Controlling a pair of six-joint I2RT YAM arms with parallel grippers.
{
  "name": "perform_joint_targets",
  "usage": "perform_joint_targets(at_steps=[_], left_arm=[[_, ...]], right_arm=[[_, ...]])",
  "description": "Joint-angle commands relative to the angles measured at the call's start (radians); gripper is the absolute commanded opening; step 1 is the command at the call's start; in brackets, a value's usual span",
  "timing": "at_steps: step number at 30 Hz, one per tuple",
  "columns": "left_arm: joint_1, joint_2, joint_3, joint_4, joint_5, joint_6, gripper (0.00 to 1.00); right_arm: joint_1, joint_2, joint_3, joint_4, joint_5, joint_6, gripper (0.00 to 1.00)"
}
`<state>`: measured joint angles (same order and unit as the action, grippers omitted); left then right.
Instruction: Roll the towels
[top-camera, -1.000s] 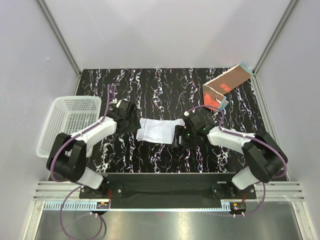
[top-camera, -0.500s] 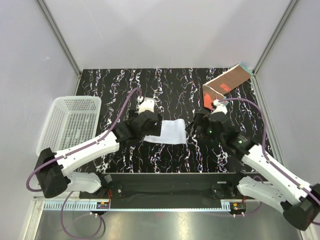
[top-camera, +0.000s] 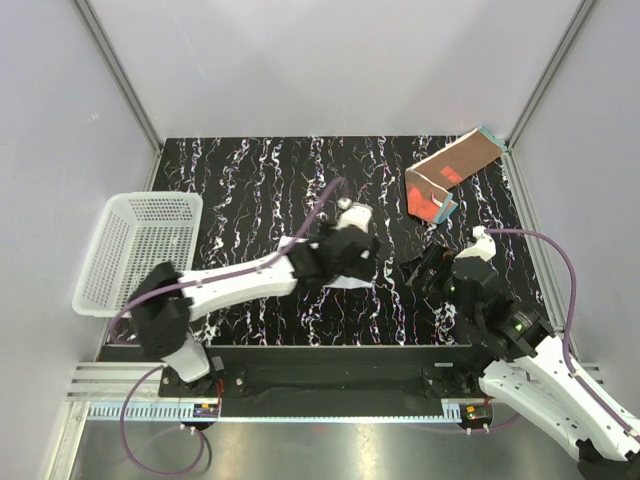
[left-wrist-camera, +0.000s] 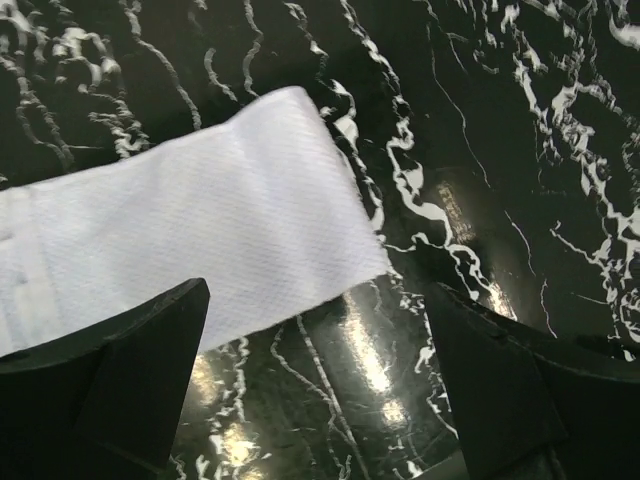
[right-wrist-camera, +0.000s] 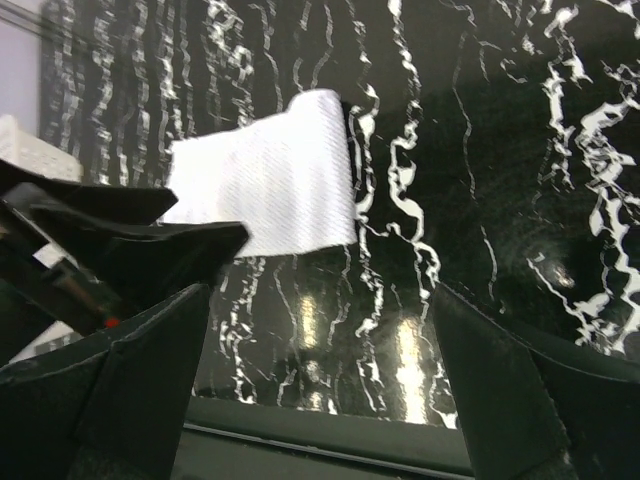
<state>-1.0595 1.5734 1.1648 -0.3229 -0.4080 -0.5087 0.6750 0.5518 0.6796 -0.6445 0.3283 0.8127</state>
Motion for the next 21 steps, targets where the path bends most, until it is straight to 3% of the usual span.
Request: perform_joint_targets(at_steps=[1, 5, 9, 14, 21], left_arm=[[-0.101, 0.147, 0.143, -0.162, -0.135, 0.024, 0.94], [-0.140, 0.263, 0.255, -0.217, -0.170, 0.003, 0.88], [-0.149, 0.342, 0.329, -0.241, -0.163, -0.008, 0.75], [-0.155, 0.442, 0.418, -0.298, -0.195, -0.039, 0.69], [-0.158, 0.488, 0.429, -0.274, -0.201, -0.056, 0.59]], right_arm=[[0.005, 0.031, 0.024, -0.055, 0.041, 0.002, 1.00], [0.005, 0.005, 0.031, -0.090, 0.078, 0.022, 1.00], [0.005, -0.029, 0.024, -0.076, 0.071, -0.007, 1.00], [0.005, 0.013, 0.055, -0.104, 0.072, -0.029, 1.00], [0.006, -0.010, 0.060, -0.116, 0.086, -0.029, 1.00]])
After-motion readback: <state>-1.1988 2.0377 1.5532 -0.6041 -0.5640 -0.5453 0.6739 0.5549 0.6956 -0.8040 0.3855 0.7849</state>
